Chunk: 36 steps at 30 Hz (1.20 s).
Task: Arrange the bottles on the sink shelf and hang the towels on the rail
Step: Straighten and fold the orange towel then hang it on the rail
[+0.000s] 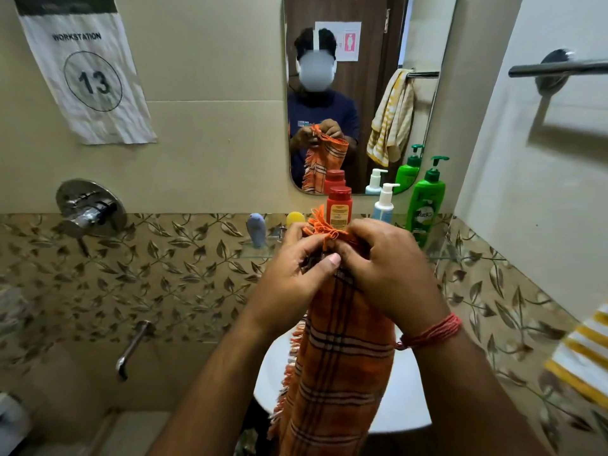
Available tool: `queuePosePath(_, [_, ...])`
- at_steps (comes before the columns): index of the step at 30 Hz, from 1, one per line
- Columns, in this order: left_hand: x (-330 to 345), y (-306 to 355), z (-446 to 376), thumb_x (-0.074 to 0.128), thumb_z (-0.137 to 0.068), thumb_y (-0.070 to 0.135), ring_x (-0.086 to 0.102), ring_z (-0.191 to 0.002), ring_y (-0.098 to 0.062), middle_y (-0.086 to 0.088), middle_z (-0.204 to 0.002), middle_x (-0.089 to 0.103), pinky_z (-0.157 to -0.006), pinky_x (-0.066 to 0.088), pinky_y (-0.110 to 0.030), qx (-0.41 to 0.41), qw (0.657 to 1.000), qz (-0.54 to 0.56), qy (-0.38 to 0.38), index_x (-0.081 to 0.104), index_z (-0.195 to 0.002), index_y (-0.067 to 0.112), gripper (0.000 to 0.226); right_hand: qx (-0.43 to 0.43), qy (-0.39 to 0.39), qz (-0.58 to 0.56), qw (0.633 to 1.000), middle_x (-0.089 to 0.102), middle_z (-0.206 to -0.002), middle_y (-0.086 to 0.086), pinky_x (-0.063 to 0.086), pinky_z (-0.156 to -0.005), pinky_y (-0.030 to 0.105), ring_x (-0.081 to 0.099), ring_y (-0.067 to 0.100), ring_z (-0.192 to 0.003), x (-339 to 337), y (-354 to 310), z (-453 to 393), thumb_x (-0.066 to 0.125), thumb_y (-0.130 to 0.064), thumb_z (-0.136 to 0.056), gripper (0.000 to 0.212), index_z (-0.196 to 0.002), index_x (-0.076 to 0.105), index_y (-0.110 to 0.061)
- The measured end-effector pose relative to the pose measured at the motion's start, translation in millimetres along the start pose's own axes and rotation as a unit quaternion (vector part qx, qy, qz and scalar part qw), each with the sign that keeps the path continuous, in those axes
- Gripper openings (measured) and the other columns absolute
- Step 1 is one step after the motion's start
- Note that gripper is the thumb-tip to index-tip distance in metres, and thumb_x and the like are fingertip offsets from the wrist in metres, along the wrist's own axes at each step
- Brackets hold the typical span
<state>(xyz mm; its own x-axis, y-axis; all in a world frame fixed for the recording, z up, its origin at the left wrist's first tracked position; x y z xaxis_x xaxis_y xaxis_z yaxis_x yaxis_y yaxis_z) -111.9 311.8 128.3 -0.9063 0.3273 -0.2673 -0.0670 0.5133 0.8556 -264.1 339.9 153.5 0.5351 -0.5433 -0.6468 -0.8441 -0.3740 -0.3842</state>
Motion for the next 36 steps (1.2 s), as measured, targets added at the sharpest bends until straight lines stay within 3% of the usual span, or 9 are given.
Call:
queuePosePath(4, [-1,-3,1,0.059,-0.096,0.026,0.061,-0.107,-0.006,-0.002,-0.116,0.055,-0.086,0.051,-0.016,0.011,1.000,-0.008,0.022,0.070,-0.111,0.017,0.021,0.010,-0.023,-0.024,0.999,0.056,-0.073,-0.009,0.049,-0.060,0.035,0.052,0.009,-0.067,3,-4,1,0.065,-0.027,-0.091,0.012,-0.080,0.060,-0.024])
queuePosePath(7, [-4,-10,3,0.063,-0.093,0.031,0.063,-0.106,-0.020,-0.008,-0.111,0.057,-0.086,0.056,-0.027,0.008,0.998,0.031,0.046,0.074,-0.103,0.013,0.023,0.038,-0.050,-0.067,0.996,0.061,-0.074,-0.008,0.052,-0.062,0.034,0.057,0.008,-0.070,4,-4,3,0.064,-0.032,-0.093,0.013,-0.083,0.065,-0.022])
queuePosePath(13, [-12,-18,9,0.059,-0.098,0.018,0.061,-0.100,-0.022,-0.006,-0.104,0.056,-0.088,0.056,-0.034,0.035,0.997,0.002,0.075,0.072,-0.096,0.004,0.020,0.093,-0.310,-0.274,0.906,0.071,-0.099,0.002,0.060,-0.085,0.047,0.069,0.019,-0.096,-15,15,10,0.070,-0.035,-0.090,0.016,-0.102,0.067,-0.025])
queuePosePath(18, [-18,-14,10,0.057,-0.093,0.022,0.062,-0.100,-0.008,0.008,-0.103,0.058,-0.089,0.053,-0.023,0.056,0.996,-0.008,0.071,0.072,-0.096,0.011,0.019,0.012,-0.462,-0.049,0.885,0.067,-0.101,-0.011,0.059,-0.079,0.027,0.066,0.007,-0.090,-23,12,13,0.070,-0.036,-0.090,0.011,-0.100,0.065,-0.035])
queuePosePath(22, [-27,-18,8,0.056,-0.093,0.025,0.061,-0.103,-0.008,0.016,-0.103,0.057,-0.092,0.053,-0.025,0.047,0.993,-0.014,0.104,0.071,-0.096,0.019,0.017,-0.017,-0.423,0.132,0.896,0.054,-0.103,-0.016,0.046,-0.088,0.031,0.047,0.009,-0.100,-29,16,11,0.064,-0.055,-0.086,0.025,-0.099,0.068,-0.035])
queuePosePath(27, [-36,-22,9,0.055,-0.099,0.014,0.062,-0.100,-0.009,0.000,-0.111,0.056,-0.084,0.053,-0.017,0.040,0.983,0.012,0.181,0.070,-0.098,0.009,0.016,0.005,-0.327,0.148,0.933,0.036,-0.108,-0.013,0.041,-0.087,0.033,0.033,0.012,-0.107,-50,27,3,0.060,-0.066,-0.079,0.030,-0.097,0.069,-0.043])
queuePosePath(31, [-36,-23,5,0.054,-0.101,0.018,0.062,-0.104,-0.018,-0.001,-0.111,0.056,-0.088,0.055,-0.026,0.043,0.975,0.015,0.218,0.070,-0.099,0.010,0.018,-0.012,-0.219,0.002,0.976,0.054,-0.102,-0.017,0.053,-0.078,0.025,0.055,0.004,-0.097,-54,31,1,0.058,-0.059,-0.078,0.030,-0.097,0.069,-0.039])
queuePosePath(34, [-37,-24,2,0.052,-0.102,0.018,0.061,-0.104,-0.021,-0.001,-0.109,0.057,-0.093,0.056,-0.037,0.041,0.971,0.011,0.233,0.069,-0.099,0.008,0.020,-0.018,-0.177,-0.113,0.978,0.068,-0.088,-0.018,0.057,-0.072,0.022,0.066,0.003,-0.088,-52,31,6,0.063,-0.048,-0.081,0.013,-0.090,0.066,-0.039])
queuePosePath(36, [-37,-24,-1,0.052,-0.103,0.018,0.062,-0.103,-0.022,-0.004,-0.108,0.058,-0.095,0.055,-0.040,0.045,0.972,0.008,0.232,0.068,-0.100,0.008,0.020,0.002,-0.169,-0.159,0.973,0.071,-0.090,-0.012,0.059,-0.076,0.026,0.068,0.006,-0.090,-52,33,6,0.064,-0.049,-0.079,0.025,-0.094,0.068,-0.029])
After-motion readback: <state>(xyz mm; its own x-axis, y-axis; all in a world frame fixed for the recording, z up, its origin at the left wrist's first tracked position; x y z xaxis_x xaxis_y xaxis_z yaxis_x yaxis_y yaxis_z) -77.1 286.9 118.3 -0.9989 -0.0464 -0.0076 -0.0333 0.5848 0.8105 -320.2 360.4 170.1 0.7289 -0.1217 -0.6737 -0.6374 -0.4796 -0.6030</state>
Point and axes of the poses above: each hand's wrist, its own z-axis away from the middle knuckle, its own x-axis out of the palm, y = z × x, the point moved 1 cm from there along -z, towards the middle knuckle
